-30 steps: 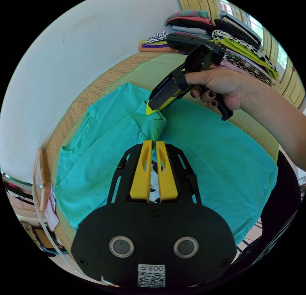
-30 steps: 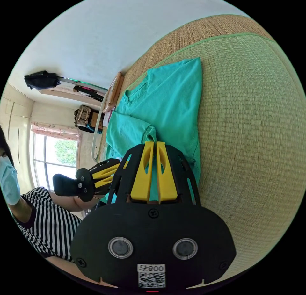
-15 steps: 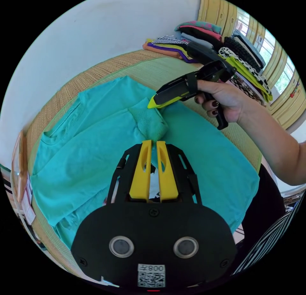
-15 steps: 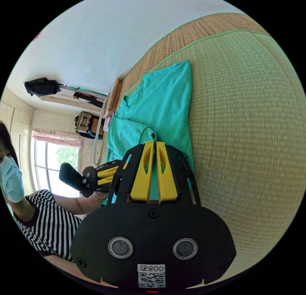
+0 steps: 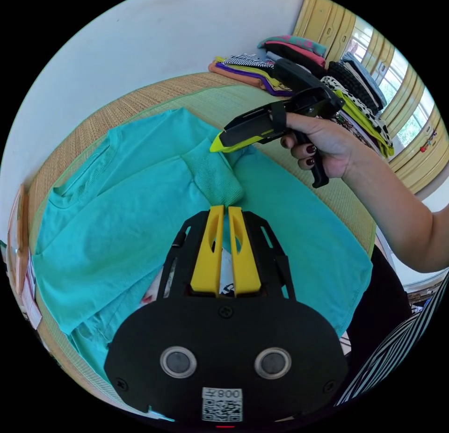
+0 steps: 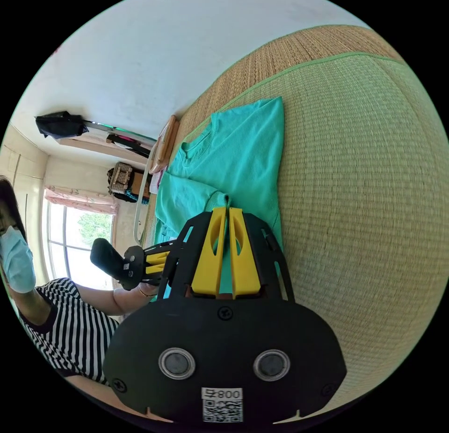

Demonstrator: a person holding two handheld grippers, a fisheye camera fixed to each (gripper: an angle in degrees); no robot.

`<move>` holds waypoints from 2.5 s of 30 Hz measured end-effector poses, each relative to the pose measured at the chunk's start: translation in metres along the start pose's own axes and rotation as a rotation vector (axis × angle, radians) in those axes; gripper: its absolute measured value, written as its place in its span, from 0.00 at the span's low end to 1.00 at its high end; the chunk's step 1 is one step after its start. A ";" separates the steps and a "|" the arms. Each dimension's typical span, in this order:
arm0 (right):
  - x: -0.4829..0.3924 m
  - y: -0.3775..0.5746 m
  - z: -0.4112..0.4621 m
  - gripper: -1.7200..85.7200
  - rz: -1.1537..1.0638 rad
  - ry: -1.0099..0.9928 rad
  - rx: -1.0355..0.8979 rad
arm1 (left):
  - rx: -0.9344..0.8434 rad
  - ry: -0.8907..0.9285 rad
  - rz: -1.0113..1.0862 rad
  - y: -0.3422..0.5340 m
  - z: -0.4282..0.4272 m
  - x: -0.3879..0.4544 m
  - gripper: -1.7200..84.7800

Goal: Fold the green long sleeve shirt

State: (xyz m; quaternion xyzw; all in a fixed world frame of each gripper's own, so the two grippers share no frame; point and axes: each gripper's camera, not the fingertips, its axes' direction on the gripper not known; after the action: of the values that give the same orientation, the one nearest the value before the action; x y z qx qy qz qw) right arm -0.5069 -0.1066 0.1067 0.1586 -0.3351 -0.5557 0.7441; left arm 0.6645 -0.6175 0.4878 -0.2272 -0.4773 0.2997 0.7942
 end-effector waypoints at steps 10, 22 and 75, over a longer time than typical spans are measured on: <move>-0.045 0.001 -0.068 0.02 -0.011 0.058 0.095 | 0.015 0.006 -0.010 0.015 0.067 -0.009 0.04; -0.159 -0.032 -0.049 0.02 -0.228 0.447 -0.018 | 0.039 -0.028 -0.012 0.050 0.168 -0.010 0.04; -0.429 -0.444 -0.193 0.09 -0.535 0.169 -0.146 | 0.779 0.626 -1.098 0.647 0.703 -0.288 0.08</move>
State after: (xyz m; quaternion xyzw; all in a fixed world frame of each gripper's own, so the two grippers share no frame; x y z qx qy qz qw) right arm -0.7639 0.1203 -0.4421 0.2331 -0.1772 -0.7397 0.6059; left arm -0.2365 -0.3002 0.2000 0.2672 -0.1325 -0.0716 0.9518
